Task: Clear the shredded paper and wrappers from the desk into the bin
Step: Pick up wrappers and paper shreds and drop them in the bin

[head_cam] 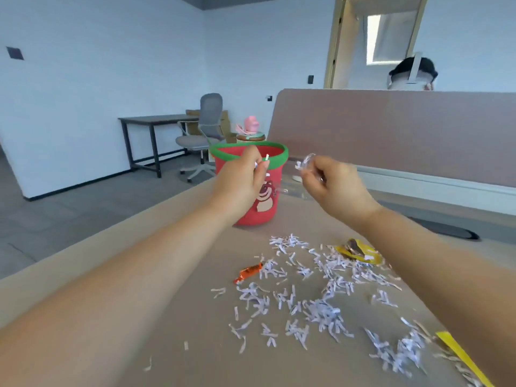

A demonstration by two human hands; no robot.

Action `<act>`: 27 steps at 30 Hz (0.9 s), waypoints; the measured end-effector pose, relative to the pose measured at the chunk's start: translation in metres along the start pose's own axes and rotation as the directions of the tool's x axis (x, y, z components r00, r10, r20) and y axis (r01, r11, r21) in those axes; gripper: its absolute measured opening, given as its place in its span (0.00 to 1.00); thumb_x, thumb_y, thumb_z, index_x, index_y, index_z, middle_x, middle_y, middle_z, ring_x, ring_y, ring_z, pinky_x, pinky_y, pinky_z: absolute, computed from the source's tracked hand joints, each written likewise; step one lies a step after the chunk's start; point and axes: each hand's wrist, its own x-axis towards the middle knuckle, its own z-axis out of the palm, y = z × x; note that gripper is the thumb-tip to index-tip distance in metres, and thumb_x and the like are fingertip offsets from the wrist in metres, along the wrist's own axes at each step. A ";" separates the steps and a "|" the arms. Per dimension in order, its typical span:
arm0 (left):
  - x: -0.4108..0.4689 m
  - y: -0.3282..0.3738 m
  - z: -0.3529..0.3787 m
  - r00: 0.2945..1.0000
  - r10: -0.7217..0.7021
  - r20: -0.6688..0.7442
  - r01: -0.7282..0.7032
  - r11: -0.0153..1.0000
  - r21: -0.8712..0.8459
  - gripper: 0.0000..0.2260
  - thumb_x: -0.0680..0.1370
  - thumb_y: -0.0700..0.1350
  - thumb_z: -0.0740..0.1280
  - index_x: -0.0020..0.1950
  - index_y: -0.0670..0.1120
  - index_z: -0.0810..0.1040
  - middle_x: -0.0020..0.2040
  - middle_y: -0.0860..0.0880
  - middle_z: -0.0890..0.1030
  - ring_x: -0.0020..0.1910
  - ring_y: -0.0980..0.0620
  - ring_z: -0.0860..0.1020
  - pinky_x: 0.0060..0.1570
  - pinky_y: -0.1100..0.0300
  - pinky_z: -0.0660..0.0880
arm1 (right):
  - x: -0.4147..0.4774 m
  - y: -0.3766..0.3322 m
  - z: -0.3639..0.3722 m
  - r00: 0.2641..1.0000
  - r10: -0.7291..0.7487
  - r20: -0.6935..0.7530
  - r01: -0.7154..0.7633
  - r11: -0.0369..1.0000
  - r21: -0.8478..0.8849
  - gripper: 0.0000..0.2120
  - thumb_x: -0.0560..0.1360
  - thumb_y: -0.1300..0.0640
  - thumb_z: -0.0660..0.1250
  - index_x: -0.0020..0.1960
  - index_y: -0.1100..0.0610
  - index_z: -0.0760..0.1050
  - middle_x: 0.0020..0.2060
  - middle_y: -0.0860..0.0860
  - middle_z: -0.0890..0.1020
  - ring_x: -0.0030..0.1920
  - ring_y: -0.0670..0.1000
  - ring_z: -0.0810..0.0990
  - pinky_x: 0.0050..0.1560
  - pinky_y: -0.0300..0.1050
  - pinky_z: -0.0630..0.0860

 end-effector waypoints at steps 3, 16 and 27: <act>0.023 -0.013 -0.010 0.999 0.001 -0.040 0.001 0.999 0.042 0.10 0.81 0.45 0.55 0.51 0.39 0.70 0.33 0.45 0.75 0.36 0.43 0.72 0.32 0.56 0.57 | 0.035 -0.004 0.011 0.994 0.022 -0.105 -0.015 0.998 0.062 0.16 0.75 0.59 0.61 0.30 0.53 0.61 0.23 0.48 0.65 0.26 0.48 0.63 0.31 0.35 0.64; 0.136 -0.057 0.023 0.992 -0.052 0.112 0.022 0.968 0.252 0.13 0.81 0.44 0.54 0.55 0.35 0.70 0.48 0.36 0.77 0.46 0.39 0.74 0.40 0.54 0.64 | 0.077 0.024 0.013 0.987 0.054 -0.154 -0.039 0.994 0.102 0.18 0.76 0.57 0.60 0.29 0.51 0.60 0.24 0.48 0.65 0.26 0.42 0.66 0.30 0.31 0.65; 0.170 -0.073 0.040 0.674 -0.253 0.694 -0.059 0.918 0.392 0.20 0.77 0.61 0.56 0.55 0.49 0.78 0.49 0.49 0.75 0.53 0.48 0.74 0.56 0.55 0.70 | 0.091 0.038 0.009 0.985 0.064 -0.161 -0.053 0.996 0.072 0.18 0.76 0.58 0.60 0.29 0.52 0.59 0.25 0.51 0.69 0.28 0.46 0.68 0.30 0.31 0.65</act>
